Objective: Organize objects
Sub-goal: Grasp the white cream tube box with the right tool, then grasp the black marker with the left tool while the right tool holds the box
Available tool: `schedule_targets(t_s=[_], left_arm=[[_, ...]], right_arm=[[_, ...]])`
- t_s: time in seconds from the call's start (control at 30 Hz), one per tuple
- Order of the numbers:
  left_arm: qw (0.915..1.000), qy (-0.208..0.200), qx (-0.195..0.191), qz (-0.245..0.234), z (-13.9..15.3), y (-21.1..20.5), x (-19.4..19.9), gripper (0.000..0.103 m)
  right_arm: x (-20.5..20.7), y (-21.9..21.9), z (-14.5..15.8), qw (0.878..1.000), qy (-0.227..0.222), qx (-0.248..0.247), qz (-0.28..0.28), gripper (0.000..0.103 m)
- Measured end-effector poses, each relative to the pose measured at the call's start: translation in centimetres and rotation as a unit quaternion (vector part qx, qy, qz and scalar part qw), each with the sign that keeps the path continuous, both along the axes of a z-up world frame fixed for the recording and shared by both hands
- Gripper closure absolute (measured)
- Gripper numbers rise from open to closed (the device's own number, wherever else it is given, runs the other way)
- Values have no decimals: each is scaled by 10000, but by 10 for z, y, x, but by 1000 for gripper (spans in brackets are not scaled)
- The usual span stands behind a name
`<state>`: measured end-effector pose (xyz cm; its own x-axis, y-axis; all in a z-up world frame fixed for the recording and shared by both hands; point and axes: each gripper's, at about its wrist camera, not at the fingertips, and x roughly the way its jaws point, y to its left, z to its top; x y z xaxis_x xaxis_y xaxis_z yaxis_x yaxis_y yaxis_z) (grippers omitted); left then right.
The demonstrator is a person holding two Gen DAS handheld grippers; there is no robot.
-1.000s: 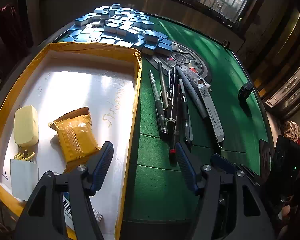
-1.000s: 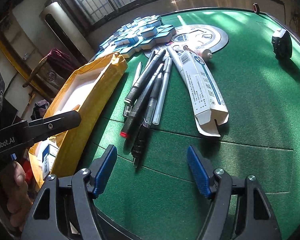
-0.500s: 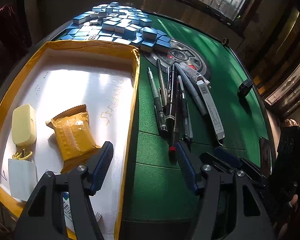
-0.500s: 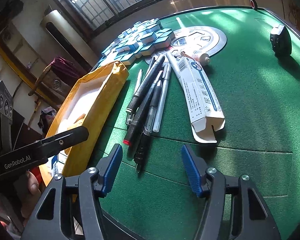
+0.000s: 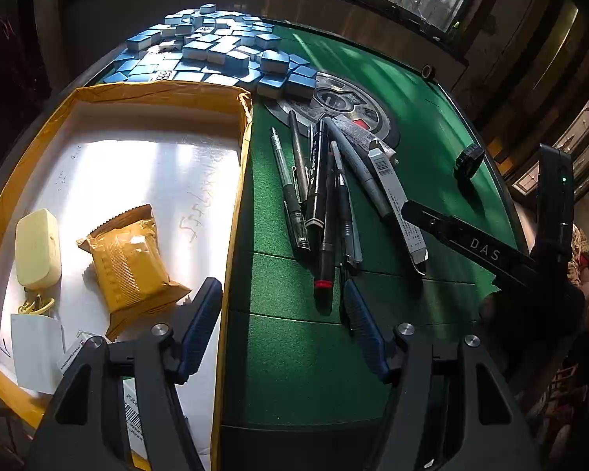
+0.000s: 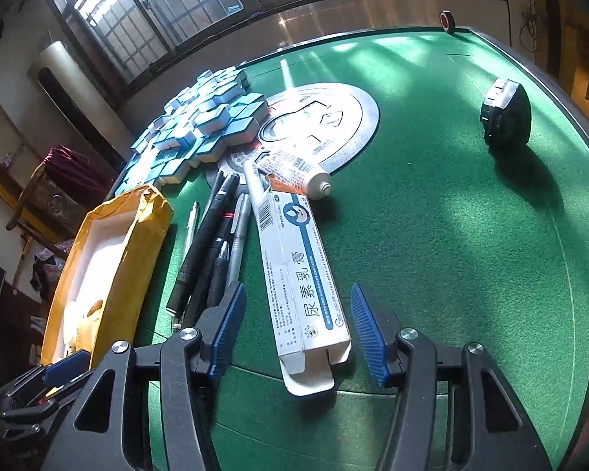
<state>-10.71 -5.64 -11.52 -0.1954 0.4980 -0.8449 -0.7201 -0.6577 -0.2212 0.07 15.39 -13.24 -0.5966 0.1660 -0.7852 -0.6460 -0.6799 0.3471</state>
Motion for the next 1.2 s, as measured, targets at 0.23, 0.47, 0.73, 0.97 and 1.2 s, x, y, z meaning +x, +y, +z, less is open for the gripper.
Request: schedule_targets(t_s=[0.23,0.47,0.73,0.97,1.2], left_arm=[[10000,-11,-16,44,3,1,-1,39],[10000,62,43,19,13,13,-6,39],[9995,65,-96,-302,9,53,-15,39],[9976,-82,-471,-509,-13,98,-38,40],[9966,-159,-669,-447,-29,126,-54,63]], right_arm=[[-3,8,-15,9997,63,-256,-14,64],[6,8,-14,9978,530,-381,136,77],[6,2,-9,9961,752,-336,311,80],[11,9,-11,9953,817,-485,184,80],[9,15,-17,9945,792,-662,169,80]])
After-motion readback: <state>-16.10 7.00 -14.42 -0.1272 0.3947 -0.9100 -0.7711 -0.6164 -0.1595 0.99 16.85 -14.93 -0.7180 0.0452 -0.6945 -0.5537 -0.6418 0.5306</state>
